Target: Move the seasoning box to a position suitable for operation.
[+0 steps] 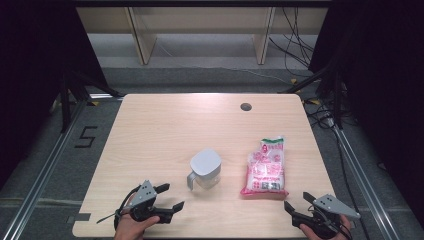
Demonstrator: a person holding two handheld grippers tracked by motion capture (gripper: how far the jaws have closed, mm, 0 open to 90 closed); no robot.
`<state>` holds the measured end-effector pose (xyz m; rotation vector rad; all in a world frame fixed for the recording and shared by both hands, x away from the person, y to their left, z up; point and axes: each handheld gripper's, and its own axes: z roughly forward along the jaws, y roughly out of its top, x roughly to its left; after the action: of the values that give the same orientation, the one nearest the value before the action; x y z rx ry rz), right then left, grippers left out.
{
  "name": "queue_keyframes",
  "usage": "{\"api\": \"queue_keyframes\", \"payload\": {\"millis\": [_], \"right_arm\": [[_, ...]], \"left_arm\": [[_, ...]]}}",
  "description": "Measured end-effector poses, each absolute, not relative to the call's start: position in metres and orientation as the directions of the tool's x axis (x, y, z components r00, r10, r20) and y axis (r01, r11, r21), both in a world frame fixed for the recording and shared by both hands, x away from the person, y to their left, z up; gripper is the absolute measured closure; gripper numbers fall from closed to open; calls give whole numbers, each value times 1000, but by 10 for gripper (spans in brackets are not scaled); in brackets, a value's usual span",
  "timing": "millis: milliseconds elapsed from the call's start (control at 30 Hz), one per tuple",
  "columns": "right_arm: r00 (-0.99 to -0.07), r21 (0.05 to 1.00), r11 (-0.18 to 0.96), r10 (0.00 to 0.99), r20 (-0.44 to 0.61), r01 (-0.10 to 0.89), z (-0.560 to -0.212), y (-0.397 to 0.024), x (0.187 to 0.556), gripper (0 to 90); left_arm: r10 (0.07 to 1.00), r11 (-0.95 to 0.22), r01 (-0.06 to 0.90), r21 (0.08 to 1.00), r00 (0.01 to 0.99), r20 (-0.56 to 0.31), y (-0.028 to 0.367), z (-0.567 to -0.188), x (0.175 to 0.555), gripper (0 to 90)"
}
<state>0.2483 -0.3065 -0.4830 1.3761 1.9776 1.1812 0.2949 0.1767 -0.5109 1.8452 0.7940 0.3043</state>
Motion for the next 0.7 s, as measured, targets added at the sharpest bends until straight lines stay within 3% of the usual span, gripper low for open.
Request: {"api": "queue_keyframes", "payload": {"millis": [333,700], "right_arm": [[-410,849,162,909,70,503,-483,-306,249,243],[-407,845,150,909,86,513,-482,-302,247,241]], "left_arm": [[671,-202,405,892,721,-175,171,-512,293,150],[641,-215,374,902,751,-158,166,-510,290,241]]}}
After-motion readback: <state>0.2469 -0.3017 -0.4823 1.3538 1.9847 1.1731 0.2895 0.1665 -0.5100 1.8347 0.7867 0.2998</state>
